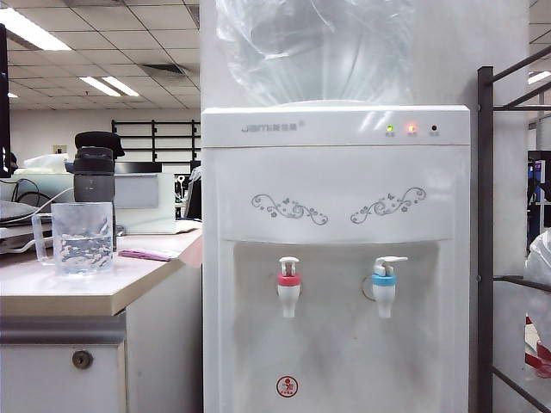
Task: Pick up the plastic mug from the left desk, go to the hot water outlet of the water dispenser, press the vertical switch to get some water, then put the mug back on the desk.
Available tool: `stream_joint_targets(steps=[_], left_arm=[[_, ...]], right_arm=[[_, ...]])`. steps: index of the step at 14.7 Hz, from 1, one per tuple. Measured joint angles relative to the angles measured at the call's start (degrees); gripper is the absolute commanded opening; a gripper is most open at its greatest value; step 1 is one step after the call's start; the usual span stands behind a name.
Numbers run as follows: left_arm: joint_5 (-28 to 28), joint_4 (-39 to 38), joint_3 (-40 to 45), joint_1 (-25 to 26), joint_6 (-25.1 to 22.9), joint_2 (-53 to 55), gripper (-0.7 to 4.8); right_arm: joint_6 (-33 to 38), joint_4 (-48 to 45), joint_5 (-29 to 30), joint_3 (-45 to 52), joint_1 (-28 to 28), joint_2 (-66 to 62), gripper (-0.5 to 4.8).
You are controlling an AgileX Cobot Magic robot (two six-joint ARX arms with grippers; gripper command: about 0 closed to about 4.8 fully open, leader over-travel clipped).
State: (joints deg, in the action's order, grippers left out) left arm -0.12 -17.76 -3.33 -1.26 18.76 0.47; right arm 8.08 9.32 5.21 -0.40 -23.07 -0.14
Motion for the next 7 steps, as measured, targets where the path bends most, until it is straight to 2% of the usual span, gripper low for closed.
stream_joint_targets(steps=[3, 6, 7], left_arm=[[-0.81, 7.41, 2.32, -0.04, -0.52, 0.11, -0.06], [-4.55, 8.5, 2.6, -0.02, -1.7, -0.07, 0.04], [-4.57, 8.46, 2.6, -0.04, -1.33, -0.07, 0.04]], right_arm=[[-1.31, 0.24, -0.76, 0.0, 0.04, -0.02, -0.04], [-3.34, -0.52, -3.93, 0.0, 1.6, -0.02, -0.04], [-3.65, -2.86, -5.11, 0.0, 4.17, -0.02, -0.05]])
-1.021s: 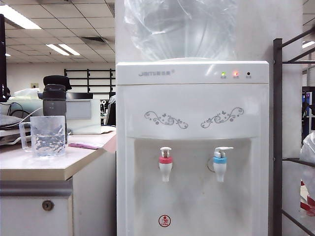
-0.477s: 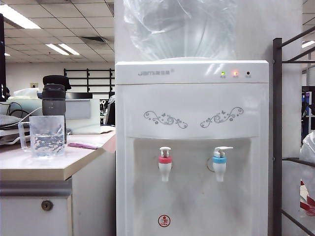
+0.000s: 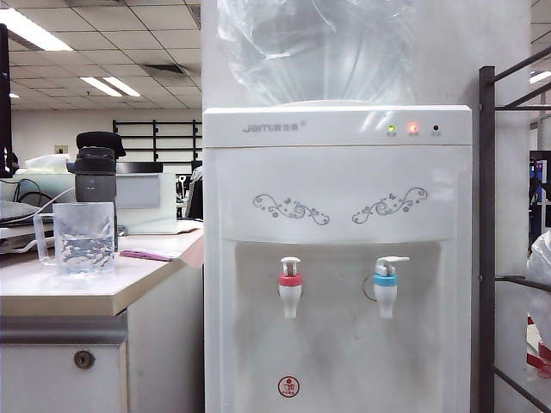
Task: Pick up the plastic mug from the left desk, go to the hot water outlet of the water dispenser, press the vertical switch to get some water, then put the mug back on the desk.
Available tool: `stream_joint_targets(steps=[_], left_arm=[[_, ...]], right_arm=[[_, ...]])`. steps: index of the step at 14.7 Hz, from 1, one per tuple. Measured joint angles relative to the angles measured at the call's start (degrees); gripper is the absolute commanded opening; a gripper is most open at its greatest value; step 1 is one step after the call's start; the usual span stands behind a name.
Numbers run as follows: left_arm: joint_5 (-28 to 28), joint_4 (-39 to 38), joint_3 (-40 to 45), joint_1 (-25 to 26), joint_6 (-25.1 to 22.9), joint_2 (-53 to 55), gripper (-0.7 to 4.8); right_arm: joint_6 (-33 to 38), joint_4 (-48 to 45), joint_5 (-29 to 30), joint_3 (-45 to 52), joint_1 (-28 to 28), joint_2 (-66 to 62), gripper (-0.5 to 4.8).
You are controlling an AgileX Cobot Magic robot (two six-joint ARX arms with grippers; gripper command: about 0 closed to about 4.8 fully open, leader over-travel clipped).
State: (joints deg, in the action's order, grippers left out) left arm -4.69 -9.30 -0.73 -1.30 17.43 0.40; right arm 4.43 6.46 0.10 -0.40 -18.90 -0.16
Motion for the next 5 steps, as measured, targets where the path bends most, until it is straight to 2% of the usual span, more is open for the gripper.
stream_joint_targets(steps=[3, 5], left_arm=[[-0.02, -0.04, 0.0, 0.02, 0.0, 0.0, 0.04], [-0.02, -0.04, 0.0, 0.02, 0.0, 0.0, 0.04]], right_arm=[[0.79, -5.55, 0.83, 0.0, 13.57, 0.0, -0.05], [3.23, -7.02, 3.78, 0.0, 17.46, 0.0, -0.05]])
